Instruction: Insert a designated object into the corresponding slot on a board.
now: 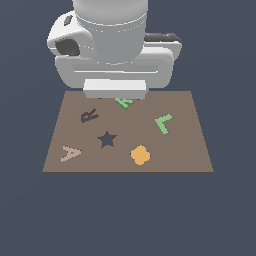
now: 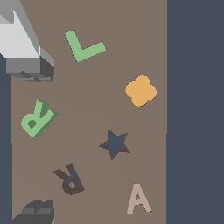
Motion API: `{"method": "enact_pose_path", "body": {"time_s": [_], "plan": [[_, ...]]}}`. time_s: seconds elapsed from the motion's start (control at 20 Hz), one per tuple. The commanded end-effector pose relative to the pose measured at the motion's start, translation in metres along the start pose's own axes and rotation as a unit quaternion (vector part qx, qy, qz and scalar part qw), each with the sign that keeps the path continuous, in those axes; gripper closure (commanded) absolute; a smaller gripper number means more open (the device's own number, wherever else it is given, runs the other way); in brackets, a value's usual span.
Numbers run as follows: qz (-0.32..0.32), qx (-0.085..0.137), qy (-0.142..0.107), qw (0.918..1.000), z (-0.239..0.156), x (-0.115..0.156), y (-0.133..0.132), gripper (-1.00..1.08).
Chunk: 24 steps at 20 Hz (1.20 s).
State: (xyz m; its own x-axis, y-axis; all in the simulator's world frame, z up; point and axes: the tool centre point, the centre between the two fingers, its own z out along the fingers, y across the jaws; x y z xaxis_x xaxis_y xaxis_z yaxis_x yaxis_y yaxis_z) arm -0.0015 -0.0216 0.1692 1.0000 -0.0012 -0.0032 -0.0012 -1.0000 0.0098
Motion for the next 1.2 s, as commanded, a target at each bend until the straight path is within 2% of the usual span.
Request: {"method": "enact_pose_path", "body": {"time_s": [0.0, 0.35, 0.7, 0.95, 1.15], "plan": [[0.000, 0.000, 0.000, 1.0000, 0.000, 0.000, 0.000, -0.92], [-0.019, 0.000, 0.000, 0.9998, 0.006, -0.004, -0.002, -0.92], [-0.077, 0.001, 0.001, 0.9971, 0.022, -0.016, -0.008, -0.92], [-0.140, 0.002, 0.001, 0.9902, 0.040, -0.030, -0.013, -0.92], [-0.203, 0.002, 0.002, 0.9793, 0.058, -0.044, -0.015, -0.92]]}}
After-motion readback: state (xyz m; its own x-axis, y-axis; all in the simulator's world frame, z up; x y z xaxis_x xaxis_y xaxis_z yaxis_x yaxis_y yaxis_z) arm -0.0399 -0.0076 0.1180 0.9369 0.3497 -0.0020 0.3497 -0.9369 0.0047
